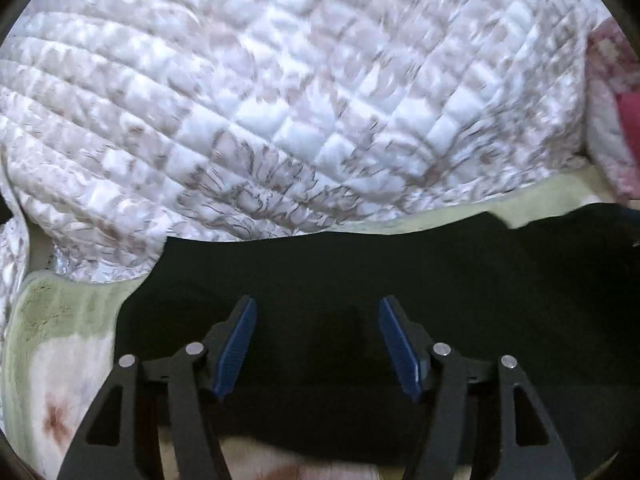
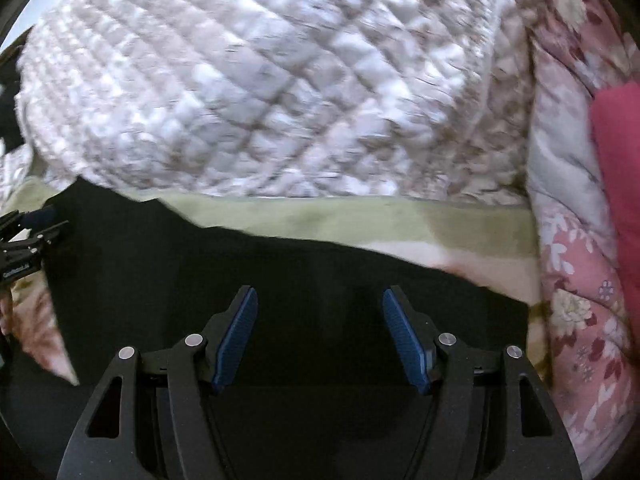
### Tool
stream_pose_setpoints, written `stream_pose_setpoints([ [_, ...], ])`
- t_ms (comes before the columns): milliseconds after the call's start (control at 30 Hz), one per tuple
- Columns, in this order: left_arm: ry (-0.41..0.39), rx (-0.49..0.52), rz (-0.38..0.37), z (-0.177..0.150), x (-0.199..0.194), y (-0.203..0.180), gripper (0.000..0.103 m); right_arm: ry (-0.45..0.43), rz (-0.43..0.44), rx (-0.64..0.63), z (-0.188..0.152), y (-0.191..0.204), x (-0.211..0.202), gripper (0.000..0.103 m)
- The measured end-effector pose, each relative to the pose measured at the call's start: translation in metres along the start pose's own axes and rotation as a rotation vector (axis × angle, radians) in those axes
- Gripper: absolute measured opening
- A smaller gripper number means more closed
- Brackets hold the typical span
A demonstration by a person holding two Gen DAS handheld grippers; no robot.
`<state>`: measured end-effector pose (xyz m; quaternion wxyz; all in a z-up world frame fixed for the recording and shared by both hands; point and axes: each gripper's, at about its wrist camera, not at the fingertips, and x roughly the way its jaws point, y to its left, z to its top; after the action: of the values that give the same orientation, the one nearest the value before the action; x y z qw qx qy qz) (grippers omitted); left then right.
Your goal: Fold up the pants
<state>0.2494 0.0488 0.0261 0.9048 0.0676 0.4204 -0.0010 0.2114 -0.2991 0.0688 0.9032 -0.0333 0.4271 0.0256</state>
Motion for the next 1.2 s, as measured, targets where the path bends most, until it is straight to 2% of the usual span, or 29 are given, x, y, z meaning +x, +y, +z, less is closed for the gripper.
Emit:
stream_pose_setpoints([
  [100, 0.081, 0.017, -0.041, -0.004, 0.030, -0.010, 0.069, 0.035, -0.012, -0.005, 0.002, -0.004, 0.015, 0.069],
  [167, 0.053, 0.041, -0.005, -0.008, 0.034, -0.016, 0.073, 0.121, -0.025, -0.038, -0.001, -0.001, 0.036, 0.069],
  [233, 0.051, 0.039, -0.003, -0.008, 0.035, -0.017, 0.072, 0.128, -0.067, -0.102, -0.005, 0.008, 0.046, 0.071],
  [267, 0.052, 0.037, -0.010, -0.009, 0.035, -0.016, 0.067, 0.130, -0.086, -0.113, -0.004, 0.010, 0.048, 0.069],
  [300, 0.049, 0.041, -0.015, -0.009, 0.035, -0.016, 0.063, 0.126, -0.092, -0.108, -0.003, 0.010, 0.048, 0.060],
  [333, 0.042, 0.058, -0.005, -0.009, 0.033, -0.019, 0.051, 0.113, -0.115, -0.110, -0.002, 0.011, 0.046, 0.036],
  [367, 0.032, 0.079, 0.011, -0.009, 0.032, -0.022, 0.038, 0.099, -0.099, -0.110, -0.001, 0.012, 0.044, 0.029],
  [400, 0.024, 0.099, 0.020, -0.008, 0.029, -0.027, 0.031, 0.089, -0.087, -0.108, 0.000, 0.013, 0.040, 0.012],
  [433, 0.017, 0.122, 0.031, -0.008, 0.027, -0.031, 0.016, 0.078, -0.089, -0.112, 0.001, 0.015, 0.036, 0.008],
  [467, 0.008, 0.142, 0.044, -0.007, 0.023, -0.035, 0.008, 0.066, -0.094, -0.120, 0.001, 0.019, 0.031, 0.007],
  [500, 0.002, 0.146, 0.047, -0.007, 0.019, -0.036, 0.005, 0.042, -0.091, -0.124, 0.000, 0.022, 0.023, 0.007],
  [600, -0.041, 0.101, 0.037, -0.007, -0.009, -0.028, 0.004, -0.014, -0.050, -0.102, -0.001, 0.027, -0.007, 0.006],
  [733, -0.140, 0.040, -0.004, -0.022, -0.081, -0.012, 0.004, -0.106, 0.019, -0.083, -0.013, 0.035, -0.073, 0.006],
  [833, -0.211, 0.015, -0.033, -0.049, -0.136, -0.006, 0.004, -0.169, 0.067, -0.062, -0.038, 0.050, -0.129, 0.006],
  [900, -0.224, -0.023, -0.070, -0.073, -0.163, -0.004, 0.004, -0.178, 0.088, -0.037, -0.068, 0.056, -0.159, 0.006],
  [967, -0.199, -0.056, -0.105, -0.111, -0.183, -0.003, 0.005, -0.143, 0.084, -0.020, -0.107, 0.062, -0.173, 0.006],
  [1000, -0.169, -0.073, -0.119, -0.129, -0.186, -0.005, 0.005, -0.095, 0.086, -0.004, -0.134, 0.065, -0.175, 0.006],
  [1033, -0.116, -0.086, -0.134, -0.149, -0.187, -0.007, 0.005, -0.052, 0.087, 0.011, -0.153, 0.064, -0.174, 0.006],
  [1067, -0.058, -0.093, -0.142, -0.167, -0.186, -0.011, 0.006, 0.028, 0.089, 0.041, -0.180, 0.065, -0.168, 0.007],
  [1100, -0.003, -0.102, -0.142, -0.182, -0.184, -0.013, 0.007, 0.096, 0.088, 0.082, -0.194, 0.062, -0.163, 0.007],
  [1133, 0.047, -0.118, -0.154, -0.198, -0.182, -0.013, 0.007, 0.158, 0.077, 0.115, -0.206, 0.061, -0.160, 0.012],
  [1167, 0.068, -0.133, -0.169, -0.208, -0.183, -0.012, 0.007, 0.153, 0.074, 0.116, -0.211, 0.061, -0.163, 0.013],
  [1200, 0.086, -0.160, -0.176, -0.217, -0.187, -0.010, 0.007, 0.113, 0.089, 0.118, -0.215, 0.062, -0.172, 0.022],
])
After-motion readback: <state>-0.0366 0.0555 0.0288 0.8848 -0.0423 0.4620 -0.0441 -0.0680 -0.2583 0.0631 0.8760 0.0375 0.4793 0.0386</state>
